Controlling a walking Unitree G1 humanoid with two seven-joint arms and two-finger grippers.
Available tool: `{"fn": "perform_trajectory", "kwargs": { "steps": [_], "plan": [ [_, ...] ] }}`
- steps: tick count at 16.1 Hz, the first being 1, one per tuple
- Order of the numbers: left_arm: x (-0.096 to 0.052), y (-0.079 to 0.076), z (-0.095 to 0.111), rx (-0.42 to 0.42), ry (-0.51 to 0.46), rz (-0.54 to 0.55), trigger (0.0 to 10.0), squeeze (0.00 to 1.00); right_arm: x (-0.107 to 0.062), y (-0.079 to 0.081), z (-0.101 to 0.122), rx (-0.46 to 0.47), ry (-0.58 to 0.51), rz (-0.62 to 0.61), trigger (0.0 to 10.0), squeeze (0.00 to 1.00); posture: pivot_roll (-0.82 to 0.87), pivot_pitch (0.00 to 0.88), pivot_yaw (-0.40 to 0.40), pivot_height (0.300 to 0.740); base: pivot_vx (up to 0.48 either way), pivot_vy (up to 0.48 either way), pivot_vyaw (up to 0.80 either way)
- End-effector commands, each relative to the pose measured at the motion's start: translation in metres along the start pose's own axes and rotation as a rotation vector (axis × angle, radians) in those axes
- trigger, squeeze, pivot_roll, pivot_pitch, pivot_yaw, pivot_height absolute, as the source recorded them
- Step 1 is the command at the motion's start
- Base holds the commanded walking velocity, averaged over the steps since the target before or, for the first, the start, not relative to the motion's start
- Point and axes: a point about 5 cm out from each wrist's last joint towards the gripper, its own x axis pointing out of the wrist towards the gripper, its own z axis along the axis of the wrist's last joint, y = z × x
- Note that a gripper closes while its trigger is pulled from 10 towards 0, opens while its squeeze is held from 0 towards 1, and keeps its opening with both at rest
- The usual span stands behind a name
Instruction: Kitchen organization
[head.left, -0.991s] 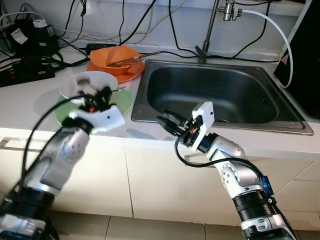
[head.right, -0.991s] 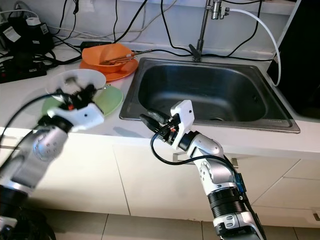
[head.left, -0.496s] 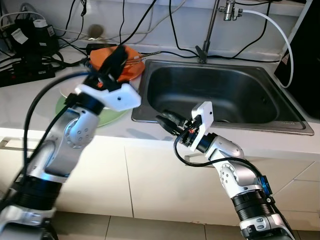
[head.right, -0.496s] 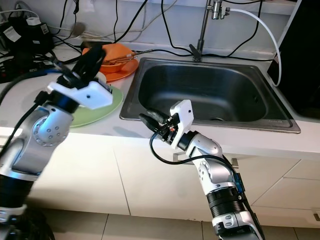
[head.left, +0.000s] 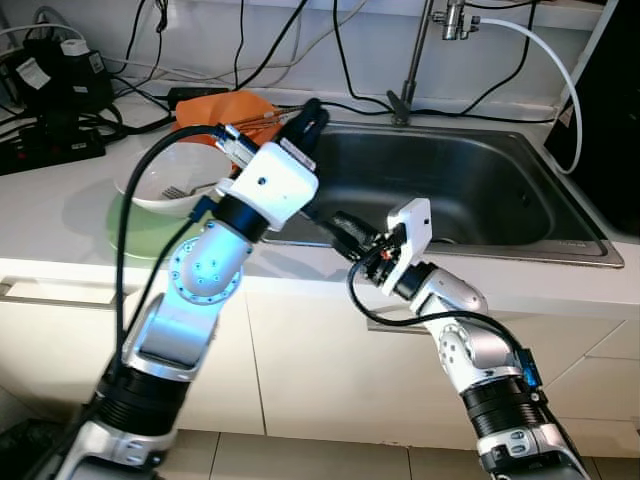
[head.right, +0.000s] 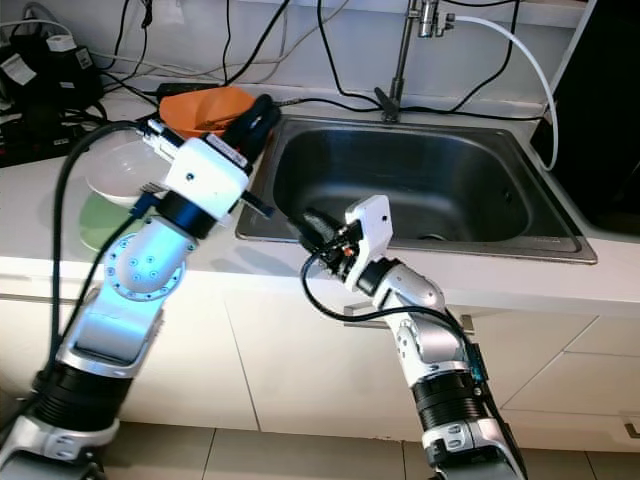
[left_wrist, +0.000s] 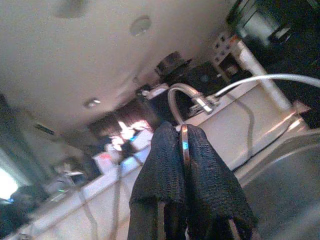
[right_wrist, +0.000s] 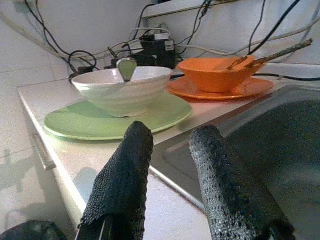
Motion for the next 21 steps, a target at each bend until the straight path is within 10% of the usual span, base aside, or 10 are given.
{"fn": "perform_trajectory", "kwargs": {
  "steps": [1, 9, 11, 15, 16, 17, 21],
  "plan": [
    [-0.001, -0.004, 0.001, -0.097, 0.013, -0.022, 10.0, 0.0, 0.001, -0.006, 0.004, -0.031, -0.006, -0.038, 10.0, 0.0, 0.13, 0.029, -0.006, 0.74, 0.0, 0.0, 0.0],
    [-0.006, -0.012, -0.006, -0.354, 0.062, -0.035, 10.0, 0.0, 0.0, -0.02, 0.005, -0.289, 0.038, -0.171, 10.0, 0.0, 0.13, 0.03, -0.008, 0.74, 0.0, 0.0, 0.0],
    [-0.008, -0.01, -0.008, -0.393, 0.103, -0.027, 10.0, 0.0, -0.001, -0.023, 0.004, -0.281, 0.037, -0.192, 10.0, 1.0, 0.13, 0.027, -0.008, 0.74, 0.0, 0.0, 0.0],
    [-0.007, -0.004, -0.015, -0.454, 0.132, 0.014, 10.0, 0.0, -0.002, -0.029, 0.003, -0.399, 0.066, -0.23, 10.0, 1.0, 0.12, 0.024, -0.004, 0.74, 0.0, 0.0, 0.0],
    [-0.008, -0.002, -0.018, -0.48, 0.139, 0.039, 10.0, 0.0, -0.002, -0.03, -0.001, -0.437, 0.103, -0.227, 10.0, 0.37, 0.12, 0.025, -0.005, 0.74, 0.0, 0.0, 0.0],
    [-0.009, -0.001, -0.02, -0.49, 0.146, 0.048, 10.0, 0.0, -0.002, -0.029, -0.003, -0.465, 0.123, -0.216, 10.0, 0.0, 0.12, 0.025, -0.005, 0.74, 0.0, 0.0, 0.0],
    [-0.015, 0.001, -0.024, -0.516, 0.165, 0.072, 10.0, 0.0, 0.004, -0.018, -0.009, -0.576, 0.142, -0.159, 10.0, 0.0, 0.12, 0.021, -0.002, 0.74, 0.0, 0.0, 0.0]
  ]
}}
